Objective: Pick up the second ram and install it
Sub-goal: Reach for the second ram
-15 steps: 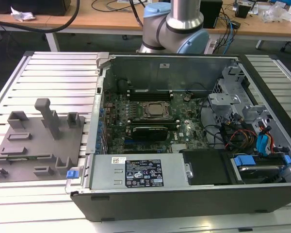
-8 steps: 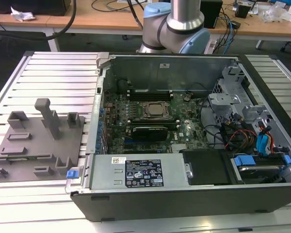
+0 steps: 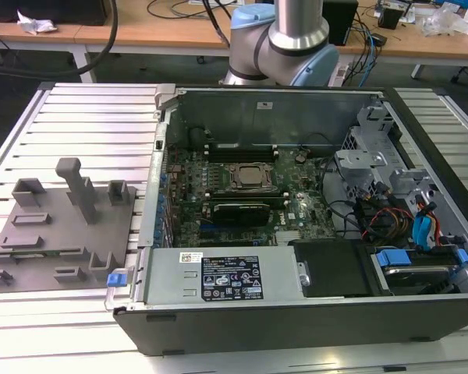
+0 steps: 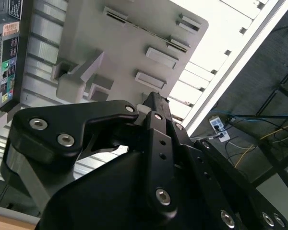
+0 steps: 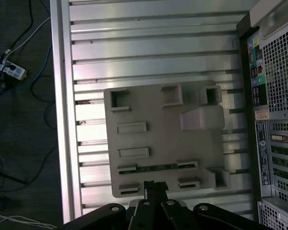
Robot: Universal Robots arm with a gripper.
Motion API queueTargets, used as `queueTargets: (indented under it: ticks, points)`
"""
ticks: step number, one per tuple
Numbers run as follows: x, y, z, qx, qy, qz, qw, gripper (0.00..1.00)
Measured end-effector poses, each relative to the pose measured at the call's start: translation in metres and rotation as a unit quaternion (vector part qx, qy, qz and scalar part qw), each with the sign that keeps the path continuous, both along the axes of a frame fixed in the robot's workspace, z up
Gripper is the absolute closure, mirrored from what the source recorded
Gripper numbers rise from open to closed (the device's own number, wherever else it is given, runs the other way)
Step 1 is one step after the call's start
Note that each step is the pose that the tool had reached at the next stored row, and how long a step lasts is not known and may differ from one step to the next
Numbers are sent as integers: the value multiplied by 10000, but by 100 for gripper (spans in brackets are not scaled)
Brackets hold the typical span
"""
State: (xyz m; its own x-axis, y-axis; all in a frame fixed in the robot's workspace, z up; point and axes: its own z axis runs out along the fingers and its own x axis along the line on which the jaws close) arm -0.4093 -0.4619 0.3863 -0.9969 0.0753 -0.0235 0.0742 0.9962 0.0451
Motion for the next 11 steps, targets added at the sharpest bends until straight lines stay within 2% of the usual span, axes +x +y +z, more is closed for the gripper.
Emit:
queueTargets:
  ticks: [2,4,6,8,10,11]
  points:
    - [0,-61,-9,0,0,0,10000,89]
    - [0,-104,-14,0,0,0,10000,89]
    - [0,-207,-24,0,0,0,10000,89]
    - [2,-249,-31,0,0,0,10000,89]
    - [29,-267,-39,0,0,0,10000,89]
    - [72,-268,-45,0,0,0,10000,89]
